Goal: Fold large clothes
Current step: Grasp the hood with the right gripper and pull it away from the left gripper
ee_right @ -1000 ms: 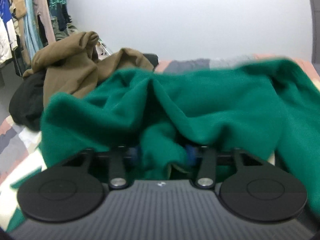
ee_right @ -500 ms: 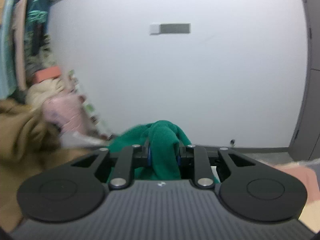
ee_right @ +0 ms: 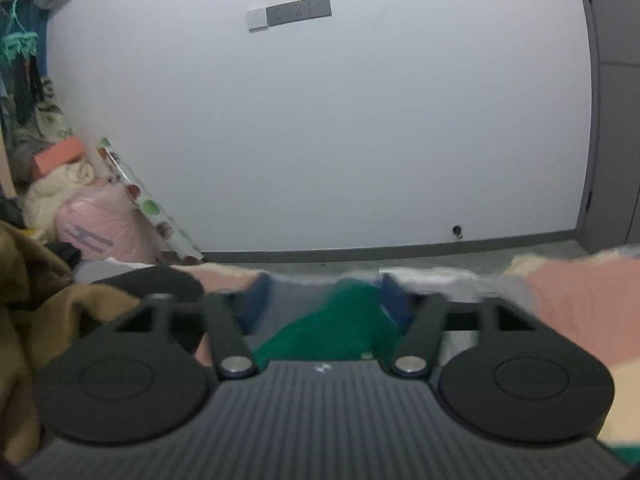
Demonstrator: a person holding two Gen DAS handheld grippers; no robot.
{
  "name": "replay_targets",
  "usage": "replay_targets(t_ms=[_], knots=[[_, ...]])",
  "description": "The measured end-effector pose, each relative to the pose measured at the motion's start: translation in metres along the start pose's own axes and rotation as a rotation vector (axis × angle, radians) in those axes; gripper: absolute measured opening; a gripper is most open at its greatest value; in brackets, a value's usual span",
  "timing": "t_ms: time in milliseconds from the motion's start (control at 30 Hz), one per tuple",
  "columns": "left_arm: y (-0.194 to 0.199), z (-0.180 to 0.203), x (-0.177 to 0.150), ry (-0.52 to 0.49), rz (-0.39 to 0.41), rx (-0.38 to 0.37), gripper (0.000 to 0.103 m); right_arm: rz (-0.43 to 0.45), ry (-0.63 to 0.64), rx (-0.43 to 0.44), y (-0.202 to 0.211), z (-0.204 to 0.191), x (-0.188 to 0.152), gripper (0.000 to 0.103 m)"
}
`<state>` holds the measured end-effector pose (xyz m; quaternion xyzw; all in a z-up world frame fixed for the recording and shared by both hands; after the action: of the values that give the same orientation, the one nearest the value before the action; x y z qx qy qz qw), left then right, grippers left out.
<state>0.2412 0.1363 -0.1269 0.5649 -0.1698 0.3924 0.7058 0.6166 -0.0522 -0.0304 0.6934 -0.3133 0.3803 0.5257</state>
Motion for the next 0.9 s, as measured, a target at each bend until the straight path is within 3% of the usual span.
replay_targets(t_ms=[267,533,667,800,900], knots=[[0.027,0.0,-0.003,0.032,-0.019,-0.037,0.089,-0.049,-0.049,-0.01,0.087,0.039,-0.044,0.073],[0.075,0.007,-0.012,0.032,-0.017,-0.115,0.089,-0.058,-0.012,-0.109,0.213,0.094,-0.093,0.073],[0.101,0.019,-0.023,-0.049,-0.002,-0.076,0.09,-0.042,-0.045,-0.132,0.268,0.118,-0.112,0.073],[0.112,0.028,-0.038,-0.077,-0.113,-0.197,0.091,-0.043,-0.053,-0.168,0.313,0.132,-0.131,0.073],[0.127,0.043,-0.057,-0.152,-0.139,-0.202,0.091,-0.052,-0.039,-0.204,0.334,0.139,-0.136,0.073]])
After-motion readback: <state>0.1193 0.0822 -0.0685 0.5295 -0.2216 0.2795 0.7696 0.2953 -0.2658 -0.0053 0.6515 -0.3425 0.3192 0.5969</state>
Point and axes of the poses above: each gripper's, at about its wrist camera, not at the fingertips, and y roughly against the way its jaws point, z to its right, x to its top, the point moved 1 cm from there along -y, roughly the way its jaws point, and after that the axes turned 7 degrees about -z, right-handed, at the moved point
